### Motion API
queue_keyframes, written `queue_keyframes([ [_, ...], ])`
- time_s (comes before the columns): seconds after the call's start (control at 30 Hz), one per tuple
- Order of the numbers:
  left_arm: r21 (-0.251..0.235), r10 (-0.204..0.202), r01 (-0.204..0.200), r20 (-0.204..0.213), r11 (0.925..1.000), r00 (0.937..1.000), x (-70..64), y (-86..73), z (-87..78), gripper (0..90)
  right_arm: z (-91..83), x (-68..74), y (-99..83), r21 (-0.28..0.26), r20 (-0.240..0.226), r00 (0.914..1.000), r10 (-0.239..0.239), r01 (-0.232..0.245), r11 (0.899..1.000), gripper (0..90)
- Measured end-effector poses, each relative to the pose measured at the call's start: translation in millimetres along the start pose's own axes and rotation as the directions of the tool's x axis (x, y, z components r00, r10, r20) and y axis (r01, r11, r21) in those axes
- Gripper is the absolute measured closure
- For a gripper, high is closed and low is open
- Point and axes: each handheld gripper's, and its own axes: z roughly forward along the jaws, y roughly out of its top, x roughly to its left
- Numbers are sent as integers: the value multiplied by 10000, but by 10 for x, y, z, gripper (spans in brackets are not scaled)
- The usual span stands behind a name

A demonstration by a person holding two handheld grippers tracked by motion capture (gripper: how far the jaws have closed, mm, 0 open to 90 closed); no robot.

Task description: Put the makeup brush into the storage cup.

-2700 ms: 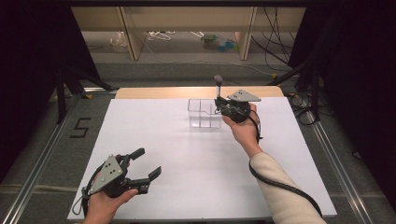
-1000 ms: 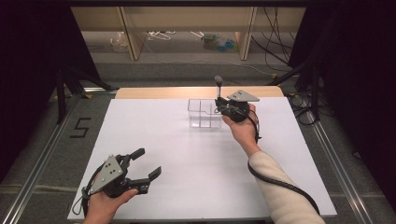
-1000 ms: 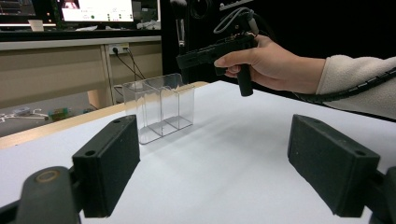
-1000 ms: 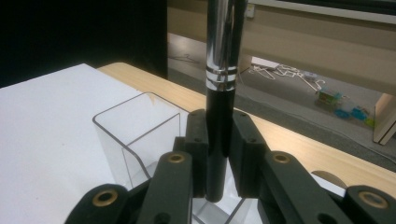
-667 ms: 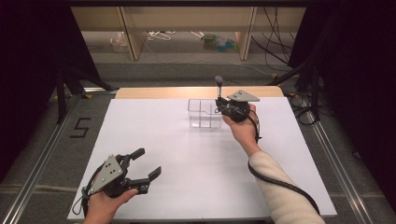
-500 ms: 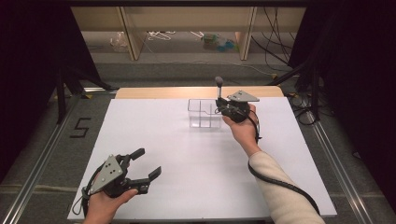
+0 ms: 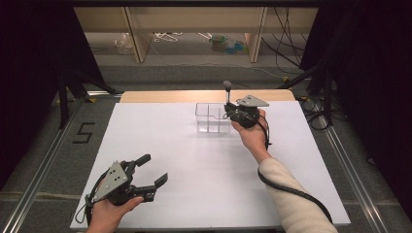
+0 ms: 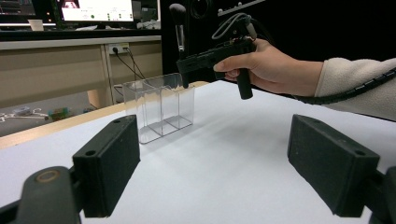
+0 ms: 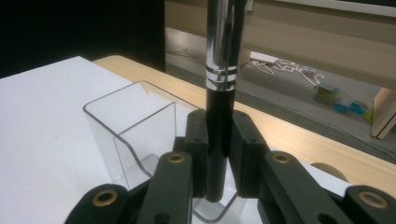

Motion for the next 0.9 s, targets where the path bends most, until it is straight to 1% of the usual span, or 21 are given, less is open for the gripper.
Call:
queue_keyframes([
  [0.17, 6, 15, -15, -2, 10000, 10000, 2, 0, -1, 168, 12, -1, 1, 17, -44, 10000, 10, -10, 10000, 792],
  [0.2, 4, 5, -5, -5, 10000, 10000, 1, -1, -1, 168, 15, 2, 0, 65, -98, 9999, 103, -103, 9999, 792],
  [0.23, 8, 15, -15, -5, 10000, 10000, 2, 0, -2, 168, 24, -5, -2, 2, -37, 10000, 20, -20, 10000, 792],
  [0.27, 6, 6, -6, -7, 10000, 10000, 2, 0, -2, 168, 31, -9, -4, 7, -72, 10000, 7, -7, 10000, 792],
  [0.3, 9, 15, -15, -10, 10000, 10000, 3, 0, -2, 168, 38, -10, -7, -16, -21, 10000, 10, -10, 10000, 792],
  [0.33, -1, 19, -19, -8, 10000, 10000, 5, -1, -1, 168, 40, -7, -8, 90, -71, 9999, 92, -91, 9999, 792],
  [0.37, 15, 25, -25, -13, 10000, 10000, 5, -2, -1, 168, 46, -7, -9, 50, -31, 10000, 78, -78, 10000, 792],
  [0.4, 22, 18, -18, -16, 10000, 10000, 5, -3, -1, 168, 51, -13, -9, 2, -88, 9999, 52, -52, 10000, 792],
  [0.43, 21, 23, -23, -16, 10000, 10000, 5, -2, -1, 169, 59, -10, -10, 18, -63, 9999, 113, -112, 9999, 792],
  [0.47, 19, 21, -21, -17, 10000, 10000, 5, -3, -1, 169, 65, -16, -9, -58, -16, 10000, 10, -10, 10000, 792],
  [0.5, 20, 26, -26, -16, 10000, 10000, 5, -2, -1, 169, 66, -17, -7, -16, 33, 10000, 0, 0, 10000, 792],
  [0.6, 22, 17, -17, -16, 10000, 10000, 5, -3, -1, 169, 80, -13, -9, 13, -50, 10000, 80, -80, 10000, 792],
  [0.7, 23, 32, -32, -13, 10000, 10000, 7, -2, -2, 169, 90, -9, -8, 41, 4, 10000, 25, -25, 10000, 792],
  [0.9, 18, 15, -15, -16, 10000, 10000, 7, -3, -2, 169, 100, -6, -9, 20, -16, 10000, 87, -87, 10000, 792],
])
